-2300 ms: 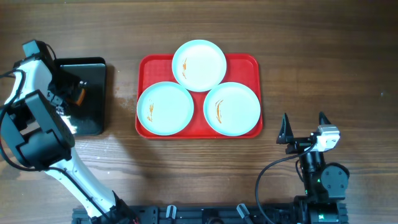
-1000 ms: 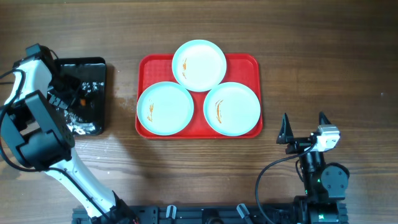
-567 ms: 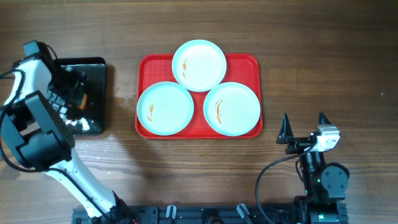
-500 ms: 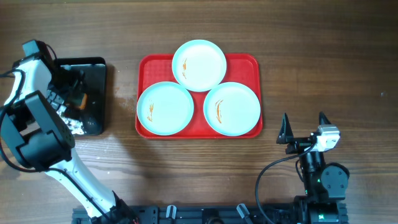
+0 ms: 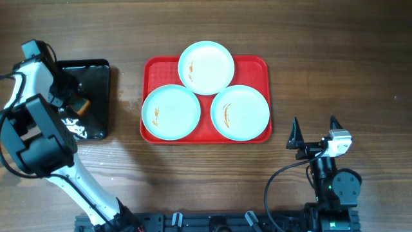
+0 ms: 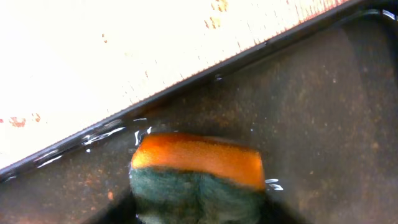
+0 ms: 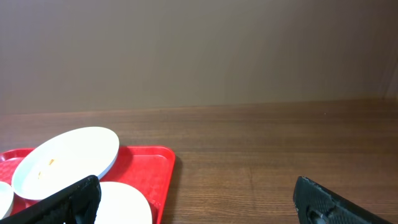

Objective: Clean dirty plates on tray and stack at the side
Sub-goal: 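Grasp the green-and-orange sponge with the left gripper, then dip and rub the held sponge in the water of the black tray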

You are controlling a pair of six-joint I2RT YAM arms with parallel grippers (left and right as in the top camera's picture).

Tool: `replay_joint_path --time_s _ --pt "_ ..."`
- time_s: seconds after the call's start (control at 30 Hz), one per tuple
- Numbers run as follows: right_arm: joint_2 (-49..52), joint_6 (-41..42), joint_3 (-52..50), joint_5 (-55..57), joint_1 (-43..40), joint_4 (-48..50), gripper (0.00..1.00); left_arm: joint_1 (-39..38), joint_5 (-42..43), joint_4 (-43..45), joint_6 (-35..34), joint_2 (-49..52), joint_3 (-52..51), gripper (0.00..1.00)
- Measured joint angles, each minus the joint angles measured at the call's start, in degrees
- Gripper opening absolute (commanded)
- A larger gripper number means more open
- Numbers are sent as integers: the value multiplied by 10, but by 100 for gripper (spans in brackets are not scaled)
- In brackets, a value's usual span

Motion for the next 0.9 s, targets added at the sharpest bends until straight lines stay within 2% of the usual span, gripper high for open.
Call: replay_joint_path --time_s 0.07,0.1,0.17,0.2,0.23,0.47,0.67,0.8,0.83,0.9 --pt "0 0 0 0 0 0 100 0 -3 0 2 0 0 4" --pt "0 0 0 0 0 0 100 0 -3 0 3 0 0 11" --pt "0 0 0 0 0 0 100 0 -4 0 4 0 0 51" --pt "0 0 0 0 0 0 100 0 -5 -1 5 0 0 89" --pt "0 0 0 0 0 0 100 0 -5 -3 4 0 0 100" --pt "0 0 0 0 0 0 100 0 -4 -46 2 0 0 100" --pt "0 0 0 0 0 0 100 0 31 -75 2 0 0 99" --pt "0 0 0 0 0 0 100 0 68 -81 1 0 0 86" --pt "0 0 0 0 0 0 100 0 73 -81 1 -1 0 78" --pt "0 0 0 0 0 0 100 0 83 -82 0 -1 0 69"
